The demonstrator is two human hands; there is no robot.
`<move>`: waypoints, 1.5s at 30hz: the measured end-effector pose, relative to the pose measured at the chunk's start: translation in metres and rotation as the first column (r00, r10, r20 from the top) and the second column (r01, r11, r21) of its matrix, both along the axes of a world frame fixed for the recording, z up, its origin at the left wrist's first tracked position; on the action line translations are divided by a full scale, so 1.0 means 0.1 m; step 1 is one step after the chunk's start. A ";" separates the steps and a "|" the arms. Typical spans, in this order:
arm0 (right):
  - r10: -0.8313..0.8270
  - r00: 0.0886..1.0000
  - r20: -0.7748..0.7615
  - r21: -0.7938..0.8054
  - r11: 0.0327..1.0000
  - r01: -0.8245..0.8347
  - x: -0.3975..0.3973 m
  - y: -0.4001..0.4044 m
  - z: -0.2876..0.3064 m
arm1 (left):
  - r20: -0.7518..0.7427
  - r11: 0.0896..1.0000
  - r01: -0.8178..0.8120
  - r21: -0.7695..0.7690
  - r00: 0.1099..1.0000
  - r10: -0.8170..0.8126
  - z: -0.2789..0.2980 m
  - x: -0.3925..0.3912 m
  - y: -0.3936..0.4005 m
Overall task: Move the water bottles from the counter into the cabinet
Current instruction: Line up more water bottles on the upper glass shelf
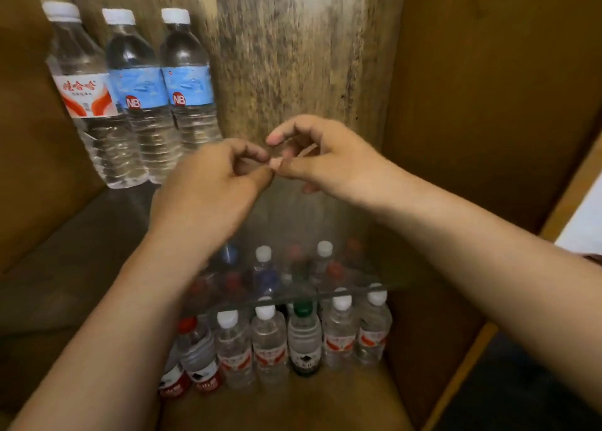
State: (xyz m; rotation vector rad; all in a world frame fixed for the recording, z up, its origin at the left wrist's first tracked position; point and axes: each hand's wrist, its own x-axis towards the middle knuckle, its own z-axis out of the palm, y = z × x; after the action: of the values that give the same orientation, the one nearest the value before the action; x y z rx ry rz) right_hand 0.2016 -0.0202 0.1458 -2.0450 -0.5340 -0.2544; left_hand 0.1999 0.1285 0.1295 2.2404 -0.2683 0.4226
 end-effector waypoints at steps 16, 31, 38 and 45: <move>-0.139 0.990 -0.004 0.088 0.986 0.139 -1.57 -2.17 -1.52 | -0.268 0.740 0.667 -0.085 0.700 -0.662 -1.23 -1.32 -1.81; -0.641 0.670 -0.374 0.236 0.633 0.737 -1.12 -4.33 -3.08 | -0.621 0.919 0.107 -0.379 0.706 -0.339 -3.00 -0.32 -3.92; -0.666 0.613 -0.424 0.121 0.629 0.768 -0.39 -5.21 -3.14 | -0.622 0.881 -0.258 -0.398 0.781 -0.052 -3.17 0.50 -4.22; -0.477 0.637 -0.606 -0.127 0.848 0.515 0.58 -5.41 -3.24 | -0.544 0.907 -0.251 -0.337 0.839 0.030 -3.16 1.12 -4.30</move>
State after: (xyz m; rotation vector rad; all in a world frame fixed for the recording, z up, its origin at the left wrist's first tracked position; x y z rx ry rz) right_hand 0.2599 -0.5614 -0.1784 -2.0261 0.4665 0.0973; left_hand 0.3121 -0.3013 -0.1863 1.8816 0.2644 -0.0795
